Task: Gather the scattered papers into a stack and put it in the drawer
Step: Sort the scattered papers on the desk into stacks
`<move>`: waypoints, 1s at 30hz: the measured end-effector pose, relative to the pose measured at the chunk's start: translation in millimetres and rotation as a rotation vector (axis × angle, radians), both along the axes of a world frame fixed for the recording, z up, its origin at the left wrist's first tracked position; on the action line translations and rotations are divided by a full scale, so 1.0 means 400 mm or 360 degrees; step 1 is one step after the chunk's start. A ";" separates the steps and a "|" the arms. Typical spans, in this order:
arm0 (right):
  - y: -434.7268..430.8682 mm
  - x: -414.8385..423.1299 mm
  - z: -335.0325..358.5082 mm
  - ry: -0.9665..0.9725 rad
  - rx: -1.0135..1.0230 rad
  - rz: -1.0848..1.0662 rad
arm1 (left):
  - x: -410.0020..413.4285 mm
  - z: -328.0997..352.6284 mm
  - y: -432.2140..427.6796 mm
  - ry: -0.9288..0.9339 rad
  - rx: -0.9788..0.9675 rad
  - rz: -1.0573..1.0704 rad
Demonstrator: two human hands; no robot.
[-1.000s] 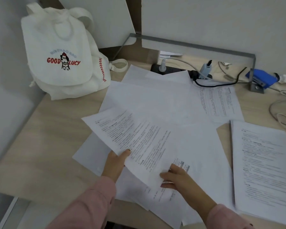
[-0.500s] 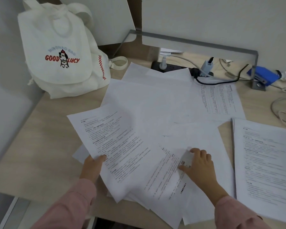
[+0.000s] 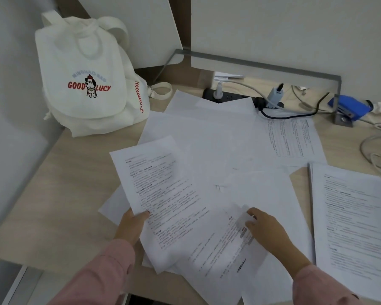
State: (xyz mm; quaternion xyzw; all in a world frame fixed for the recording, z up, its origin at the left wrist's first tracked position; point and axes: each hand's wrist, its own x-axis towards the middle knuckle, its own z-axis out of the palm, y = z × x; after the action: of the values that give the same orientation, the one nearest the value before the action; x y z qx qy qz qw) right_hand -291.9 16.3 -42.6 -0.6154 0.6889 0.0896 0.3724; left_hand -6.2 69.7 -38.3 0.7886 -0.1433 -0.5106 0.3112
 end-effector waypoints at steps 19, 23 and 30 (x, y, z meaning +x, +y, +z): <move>-0.223 -0.026 0.303 -0.0352 -0.0491 0.0309 | 0.065 0.214 -0.177 -0.1581 -0.1008 -0.1721; -0.216 0.033 0.330 -0.0430 -0.0460 0.0511 | 0.013 0.208 -0.213 -0.1780 -0.1264 -0.2088; -0.203 0.074 0.308 -0.0888 -0.0496 0.0142 | -0.021 0.166 -0.212 -0.1421 -0.0979 -0.1896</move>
State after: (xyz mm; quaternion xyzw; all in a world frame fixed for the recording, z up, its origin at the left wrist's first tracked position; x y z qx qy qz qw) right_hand -262.3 -64.9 80.8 -0.6955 0.5380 -0.1728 0.4438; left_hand -14.5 -14.9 28.3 0.5883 -0.7848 -0.1651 0.1033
